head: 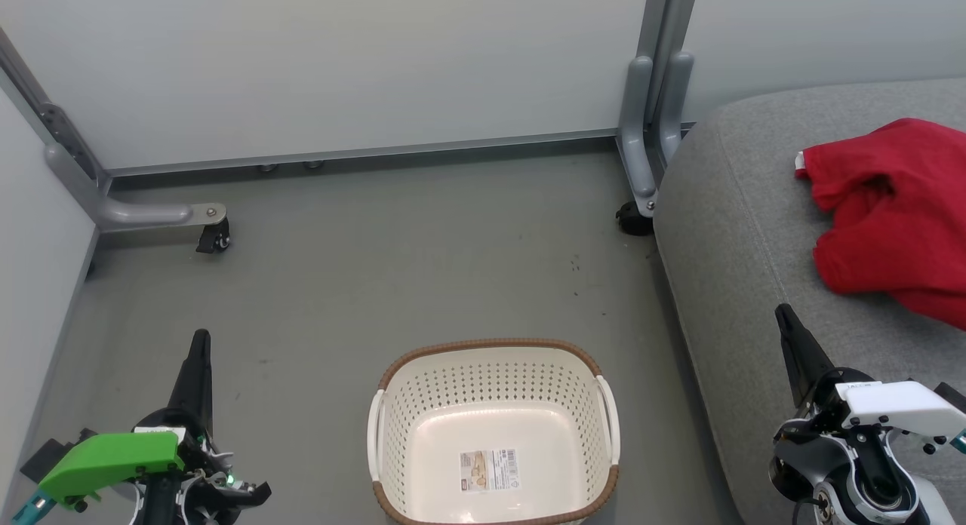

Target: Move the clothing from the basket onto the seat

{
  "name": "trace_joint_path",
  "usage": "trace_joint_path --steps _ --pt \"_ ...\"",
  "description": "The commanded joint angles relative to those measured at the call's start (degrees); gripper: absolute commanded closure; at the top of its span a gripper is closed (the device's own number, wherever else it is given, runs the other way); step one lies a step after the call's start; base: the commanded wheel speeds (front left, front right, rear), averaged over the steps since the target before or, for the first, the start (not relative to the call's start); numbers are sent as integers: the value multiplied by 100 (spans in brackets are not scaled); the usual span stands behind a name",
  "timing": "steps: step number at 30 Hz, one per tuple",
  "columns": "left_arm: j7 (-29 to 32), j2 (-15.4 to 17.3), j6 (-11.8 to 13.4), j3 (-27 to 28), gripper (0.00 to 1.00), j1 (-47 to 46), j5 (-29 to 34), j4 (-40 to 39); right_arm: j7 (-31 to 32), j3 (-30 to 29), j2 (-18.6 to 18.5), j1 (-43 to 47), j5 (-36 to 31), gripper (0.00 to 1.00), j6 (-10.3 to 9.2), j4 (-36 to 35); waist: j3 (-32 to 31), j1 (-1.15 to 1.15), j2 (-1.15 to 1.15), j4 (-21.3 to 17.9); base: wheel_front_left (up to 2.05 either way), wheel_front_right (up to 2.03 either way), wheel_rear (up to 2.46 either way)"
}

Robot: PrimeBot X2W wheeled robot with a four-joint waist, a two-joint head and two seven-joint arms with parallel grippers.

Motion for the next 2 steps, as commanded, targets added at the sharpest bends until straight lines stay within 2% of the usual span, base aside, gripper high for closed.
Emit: trace_joint_path --steps 1,2 --pt "5 12 -35 28 100 -66 25 3 19 -15 1 -43 -16 100 2 15 0 0 0 0 0 0 0" --pt "5 12 -35 29 100 -66 25 3 21 -16 3 -43 -18 100 2 15 0 0 0 0 0 0 0"
